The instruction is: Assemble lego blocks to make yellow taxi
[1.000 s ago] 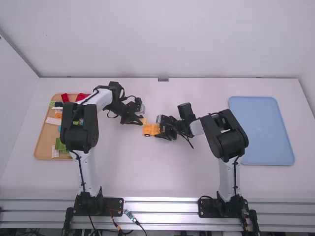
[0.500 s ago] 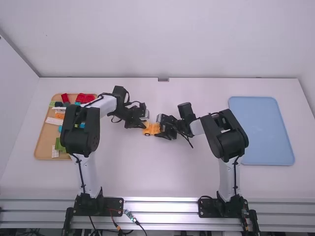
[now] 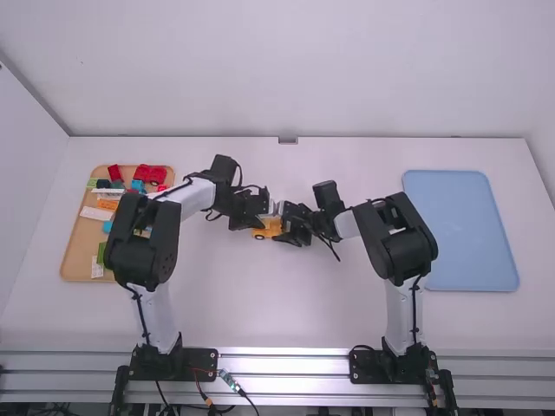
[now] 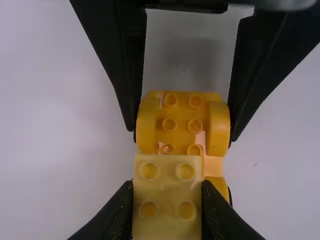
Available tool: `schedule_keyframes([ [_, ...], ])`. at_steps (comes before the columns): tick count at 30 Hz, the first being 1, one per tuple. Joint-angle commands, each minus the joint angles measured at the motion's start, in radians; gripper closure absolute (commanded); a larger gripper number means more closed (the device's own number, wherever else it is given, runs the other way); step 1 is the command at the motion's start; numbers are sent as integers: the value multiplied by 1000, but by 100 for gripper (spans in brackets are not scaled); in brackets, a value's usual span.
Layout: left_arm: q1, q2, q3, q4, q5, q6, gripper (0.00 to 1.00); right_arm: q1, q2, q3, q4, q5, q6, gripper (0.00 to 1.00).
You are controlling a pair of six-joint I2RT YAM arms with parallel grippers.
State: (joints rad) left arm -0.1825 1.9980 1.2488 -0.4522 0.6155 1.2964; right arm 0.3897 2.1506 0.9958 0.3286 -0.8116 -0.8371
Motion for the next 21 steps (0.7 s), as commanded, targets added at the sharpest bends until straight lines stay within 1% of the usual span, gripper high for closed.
schedule_keyframes([
  [1,-2,-13,-30,-11,-60,-18,98,-3,21,20,-14,1,9,39],
  [12,-1,-15,-72,-3,-70,-12,98,-3,21,20,-22,1,-5,39],
  [21,-1,-15,-76,-25,-72,-11,98,-3,21,20,-22,1,-8,39],
])
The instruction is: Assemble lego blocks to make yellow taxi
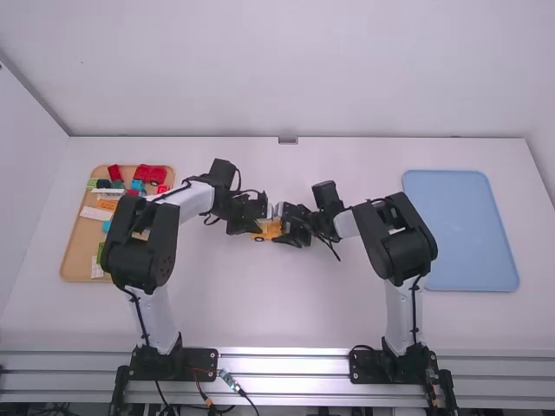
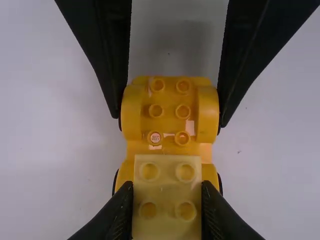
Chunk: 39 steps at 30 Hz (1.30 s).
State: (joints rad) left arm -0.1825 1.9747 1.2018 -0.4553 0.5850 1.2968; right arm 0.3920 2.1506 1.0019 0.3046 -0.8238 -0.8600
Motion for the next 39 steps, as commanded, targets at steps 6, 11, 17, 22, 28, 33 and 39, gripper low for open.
schedule_keyframes([
  [6,-7,9,-29,-20,-8,4,98,-5,21,14,2,10,13,39],
  [11,-7,9,-29,-26,-12,11,96,-6,21,14,2,12,14,40],
  [17,-6,9,-29,-26,-8,11,67,-5,21,14,2,14,14,40],
  [22,-7,9,-29,-25,-9,11,57,-6,21,14,2,10,14,40],
  [28,-6,9,-29,-25,-9,11,41,-5,21,14,2,13,15,40],
  [33,-8,9,-29,-3,-8,-25,28,-6,21,14,2,14,14,40],
  [39,-7,8,-29,4,-8,-25,4,-6,21,14,2,14,14,40],
])
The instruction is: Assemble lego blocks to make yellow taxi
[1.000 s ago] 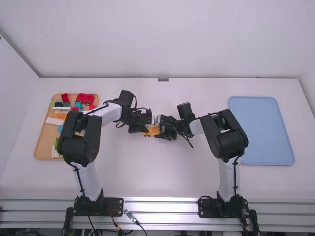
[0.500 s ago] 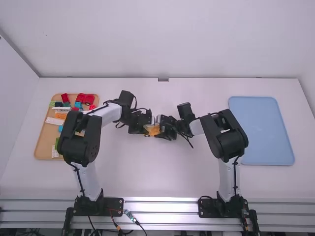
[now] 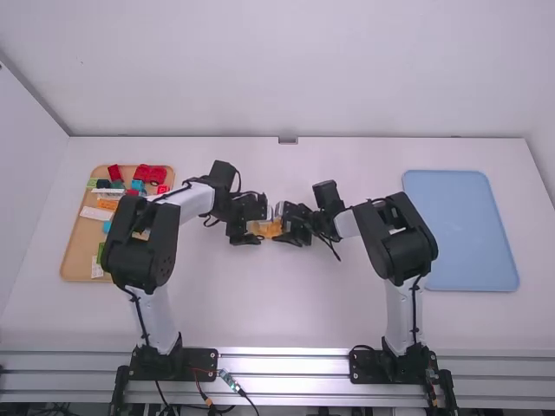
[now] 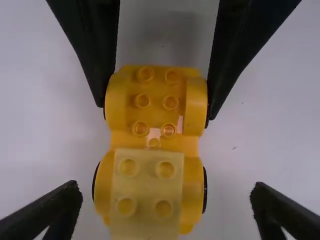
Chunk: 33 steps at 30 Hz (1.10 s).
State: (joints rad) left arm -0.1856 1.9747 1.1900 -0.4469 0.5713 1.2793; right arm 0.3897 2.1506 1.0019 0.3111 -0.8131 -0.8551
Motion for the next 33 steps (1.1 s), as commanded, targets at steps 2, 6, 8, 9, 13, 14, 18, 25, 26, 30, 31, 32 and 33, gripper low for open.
schedule_keyframes([
  [2,-3,-4,-16,-7,4,-5,1,-3,21,14,-5,7,10,40],
  [6,13,-36,4,-24,-4,-47,1,-3,21,14,-5,7,10,40],
  [8,21,-68,16,-57,-21,-39,1,-3,21,14,-5,6,10,40],
  [9,24,-84,21,-71,-33,-39,1,-3,21,14,-5,7,10,40],
  [13,40,-142,26,-91,-64,-48,1,-3,21,14,-5,6,10,40],
  [14,48,-158,26,-92,-54,-42,1,-3,21,14,-5,6,10,40],
  [18,76,-177,26,-81,-24,-50,1,-3,21,14,-5,6,13,40],
  [25,189,-178,0,-5,227,-38,1,-3,21,13,-5,6,13,40],
  [26,209,-178,-2,-5,284,-38,1,-3,21,13,-5,6,13,40],
  [30,233,-178,-6,-20,401,-39,1,-5,21,13,-4,6,13,40],
  [31,230,-178,-8,-20,410,-41,1,-5,21,13,-4,6,13,40],
  [32,229,-178,-11,-20,417,-46,1,-4,21,13,-4,7,13,40],
  [33,224,-178,-14,-14,421,-41,1,-5,21,13,-4,6,13,40],
])
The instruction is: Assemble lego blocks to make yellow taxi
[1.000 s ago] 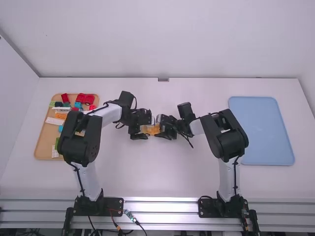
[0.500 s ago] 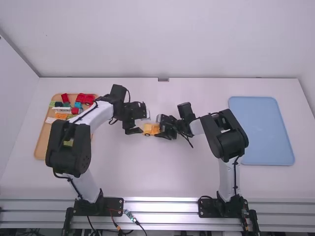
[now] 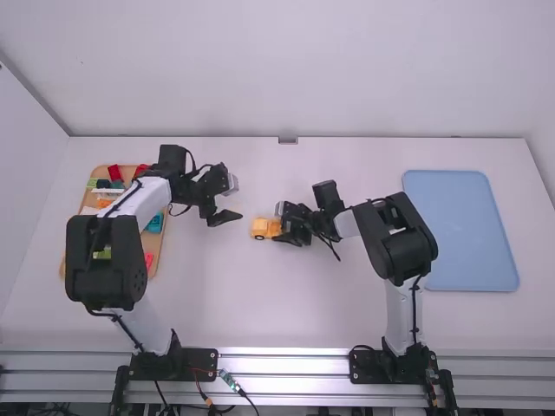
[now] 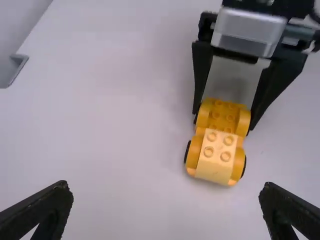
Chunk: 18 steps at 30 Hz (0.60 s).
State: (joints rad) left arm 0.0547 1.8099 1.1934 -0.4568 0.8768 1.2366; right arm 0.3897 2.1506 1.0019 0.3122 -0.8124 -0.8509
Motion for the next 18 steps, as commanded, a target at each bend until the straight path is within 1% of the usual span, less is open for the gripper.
schedule_keyframes([
  [1,-17,-14,-18,-3,120,4,1,-5,21,13,-5,5,9,40],
  [6,-15,-13,-47,38,198,-6,1,-18,21,13,-5,-1,9,40],
  [8,-14,-13,-53,54,186,-7,1,-18,21,13,-5,-1,9,40],
  [10,-17,-14,-56,59,136,-7,0,-24,20,13,-6,-2,9,40],
  [11,-17,-14,-56,62,125,-11,14,-27,21,13,-5,-2,9,40],
  [12,-17,-14,-56,66,115,-24,21,-29,21,13,-6,-2,9,40],
  [13,-20,-13,-56,74,103,-42,42,-30,21,13,-6,-2,9,40],
  [14,-29,-14,-56,82,88,-66,52,-30,21,13,-6,-2,9,40],
  [15,-37,-13,-56,100,59,-95,67,-30,20,13,-5,-2,10,40],
  [16,-42,-13,-56,104,49,-105,72,-30,21,13,-6,-2,9,40],
  [17,-45,-13,-56,104,44,-109,72,-30,20,13,-6,-2,9,40],
  [18,-54,-13,-56,103,25,-110,75,-30,20,13,-6,-2,10,40],
])
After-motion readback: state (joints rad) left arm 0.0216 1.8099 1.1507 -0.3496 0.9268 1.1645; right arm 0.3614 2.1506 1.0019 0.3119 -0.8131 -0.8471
